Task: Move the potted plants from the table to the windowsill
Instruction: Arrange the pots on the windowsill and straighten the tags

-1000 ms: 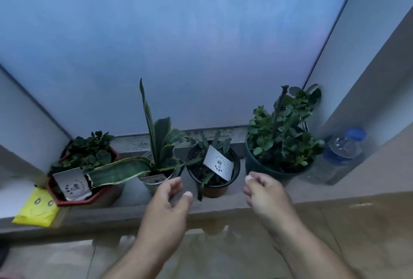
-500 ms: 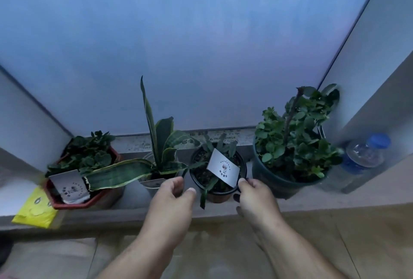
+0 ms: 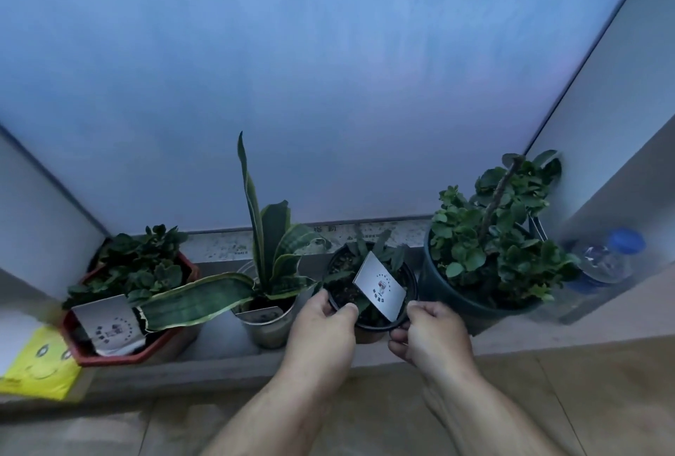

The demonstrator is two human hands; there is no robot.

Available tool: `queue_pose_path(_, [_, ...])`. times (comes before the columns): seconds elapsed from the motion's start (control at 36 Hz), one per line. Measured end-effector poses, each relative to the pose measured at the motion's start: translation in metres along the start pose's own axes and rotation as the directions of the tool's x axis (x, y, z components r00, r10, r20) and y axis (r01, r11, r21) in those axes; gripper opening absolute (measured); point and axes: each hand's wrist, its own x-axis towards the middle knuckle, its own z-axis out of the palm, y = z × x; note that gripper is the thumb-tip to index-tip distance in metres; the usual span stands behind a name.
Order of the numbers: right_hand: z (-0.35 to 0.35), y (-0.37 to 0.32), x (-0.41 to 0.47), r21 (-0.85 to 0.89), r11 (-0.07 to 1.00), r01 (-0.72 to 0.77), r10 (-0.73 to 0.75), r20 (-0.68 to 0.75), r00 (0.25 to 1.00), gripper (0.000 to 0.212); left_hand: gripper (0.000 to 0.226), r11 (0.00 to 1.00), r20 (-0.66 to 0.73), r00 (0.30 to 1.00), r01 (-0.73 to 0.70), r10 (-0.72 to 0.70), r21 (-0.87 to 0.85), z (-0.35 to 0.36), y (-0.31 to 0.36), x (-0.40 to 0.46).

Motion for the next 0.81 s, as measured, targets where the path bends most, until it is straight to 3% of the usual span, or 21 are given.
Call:
queue_pose_path(0.11, [0.0, 0.004, 0.001, 0.032, 0.999, -0.034, 0.033, 0.04, 0.999, 0.011, 0.018, 0.979, -0.066, 0.99, 0.113, -0.125, -0.172, -0.004, -0.008, 0.004])
queue_pose_path(0.22, [0.0, 0.004, 0.002, 0.04, 0.998, -0.057, 0.054, 0.066, 0.996, 0.01, 0.052, 0.926, -0.078, 0.956, 0.252, -0.284, -0.281, 0.001, -0.019, 0.002])
queue_pose_path(0.31, [0.0, 0.004, 0.004, 0.047, 0.999, -0.022, 0.02, 0.042, 0.999, 0.012, 0.04, 0.873, -0.005, 0.937, 0.322, -0.348, -0.365, 0.006, -0.022, 0.002])
queue_pose_path(0.42, [0.0, 0.003, 0.004, 0.061, 0.998, 0.002, -0.004, 0.029, 1.0, 0.012, 0.016, 0.851, 0.028, 0.944, 0.308, -0.328, -0.425, 0.012, -0.032, 0.008])
queue_pose_path(0.64, [0.003, 0.009, 0.002, 0.076, 0.995, -0.058, 0.05, 0.105, 0.993, 0.014, 0.005, 0.865, -0.11, 0.964, 0.163, -0.242, -0.475, 0.012, -0.037, 0.016])
queue_pose_path(0.81, [0.002, 0.005, 0.003, 0.05, 0.999, 0.014, -0.017, 0.046, 0.999, 0.01, 0.011, 0.826, 0.022, 0.959, 0.256, -0.283, -0.502, 0.021, -0.038, 0.003])
